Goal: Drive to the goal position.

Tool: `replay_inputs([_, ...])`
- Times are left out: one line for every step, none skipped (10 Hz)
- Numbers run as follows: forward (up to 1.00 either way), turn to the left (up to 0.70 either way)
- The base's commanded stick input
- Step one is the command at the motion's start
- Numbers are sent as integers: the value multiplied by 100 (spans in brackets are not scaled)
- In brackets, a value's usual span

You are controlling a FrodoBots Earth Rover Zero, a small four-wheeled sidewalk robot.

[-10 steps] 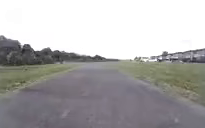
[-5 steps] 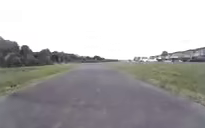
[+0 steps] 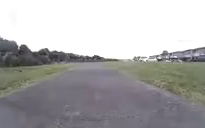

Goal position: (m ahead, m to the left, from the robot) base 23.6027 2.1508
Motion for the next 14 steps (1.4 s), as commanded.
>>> replay_inputs([70, 0])
replay_inputs([70, 0])
replay_inputs([70, 0])
replay_inputs([70, 0])
replay_inputs([70, 0])
replay_inputs([70, 0])
replay_inputs([70, 0])
replay_inputs([70, 0])
replay_inputs([70, 0])
replay_inputs([70, 0])
replay_inputs([70, 0])
replay_inputs([70, 0])
replay_inputs([70, 0])
replay_inputs([70, 0])
